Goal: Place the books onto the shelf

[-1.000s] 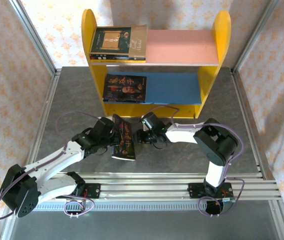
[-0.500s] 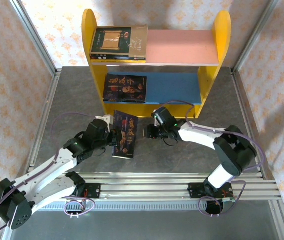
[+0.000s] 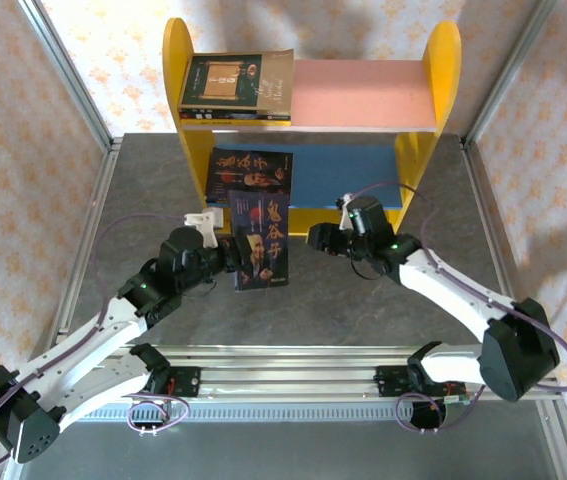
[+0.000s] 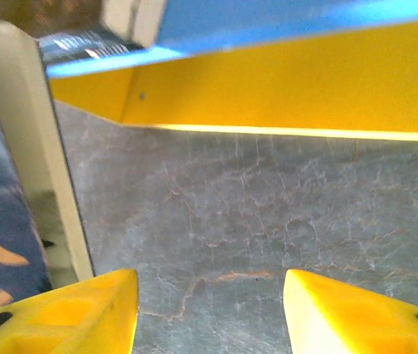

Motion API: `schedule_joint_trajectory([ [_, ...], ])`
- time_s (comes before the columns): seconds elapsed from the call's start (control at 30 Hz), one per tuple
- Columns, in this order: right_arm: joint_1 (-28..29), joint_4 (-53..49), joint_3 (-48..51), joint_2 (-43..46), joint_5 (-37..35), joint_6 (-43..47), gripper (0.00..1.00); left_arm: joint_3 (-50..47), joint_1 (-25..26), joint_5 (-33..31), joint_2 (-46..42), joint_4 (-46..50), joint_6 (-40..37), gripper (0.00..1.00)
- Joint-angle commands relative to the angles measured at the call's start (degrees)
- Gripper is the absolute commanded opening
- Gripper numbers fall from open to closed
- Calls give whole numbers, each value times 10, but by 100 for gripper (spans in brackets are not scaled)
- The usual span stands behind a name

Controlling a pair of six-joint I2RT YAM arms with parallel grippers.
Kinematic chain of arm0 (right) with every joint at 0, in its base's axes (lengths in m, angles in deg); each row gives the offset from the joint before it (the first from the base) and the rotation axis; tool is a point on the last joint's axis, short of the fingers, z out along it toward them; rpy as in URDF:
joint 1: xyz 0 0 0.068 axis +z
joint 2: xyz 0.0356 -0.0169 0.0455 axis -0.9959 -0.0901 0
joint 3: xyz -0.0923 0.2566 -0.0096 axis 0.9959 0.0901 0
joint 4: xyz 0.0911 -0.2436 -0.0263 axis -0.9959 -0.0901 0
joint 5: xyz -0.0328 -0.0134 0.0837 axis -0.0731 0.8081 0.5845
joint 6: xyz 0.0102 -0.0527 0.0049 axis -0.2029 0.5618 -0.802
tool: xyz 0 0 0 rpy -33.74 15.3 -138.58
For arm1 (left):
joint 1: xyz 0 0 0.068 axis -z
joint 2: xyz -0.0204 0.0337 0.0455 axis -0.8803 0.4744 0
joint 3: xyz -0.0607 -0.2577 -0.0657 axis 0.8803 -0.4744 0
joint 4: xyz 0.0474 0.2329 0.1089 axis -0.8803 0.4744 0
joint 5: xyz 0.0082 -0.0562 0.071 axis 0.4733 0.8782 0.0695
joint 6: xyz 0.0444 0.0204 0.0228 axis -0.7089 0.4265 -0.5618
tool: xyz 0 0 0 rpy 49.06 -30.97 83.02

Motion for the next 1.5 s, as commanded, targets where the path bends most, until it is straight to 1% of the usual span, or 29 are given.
schedule_joint_trajectory([
  [0.0, -8, -6, 0, 44, -8, -22, 58, 54, 3, -78, -9, -85, 31, 0],
  [0.1, -8, 12, 4, 72, -6, -57, 64, 68, 3, -137, 2, -104, 57, 0],
  [0.27, -7, 108, 42, 104, 6, -150, 77, 69, 18, -214, 43, -197, 81, 0],
  [0.43, -7, 201, 79, 119, 8, -231, 88, 88, 28, -240, 102, -268, 96, 0],
  [0.53, 0, 241, 92, 118, 8, -262, 92, 97, 36, -247, 132, -311, 103, 0],
  [0.63, 13, 269, 99, 117, -5, -283, 95, 109, 44, -256, 154, -329, 105, 0],
  [0.77, 36, 315, 107, 101, -22, -311, 97, 113, 58, -267, 169, -355, 107, 0],
  [0.97, 60, 382, 104, 60, -31, -350, 97, 112, 73, -281, 181, -379, 107, 0],
  [1.13, 70, 412, 114, 57, -52, -375, 96, 111, 82, -288, 188, -396, 106, 0],
  [1.37, 81, 476, 148, 52, -100, -429, 93, 98, 95, -306, 192, -429, 108, 0],
  [1.47, 85, 489, 150, 46, -110, -439, 91, 93, 102, -317, 195, -437, 107, 0],
])
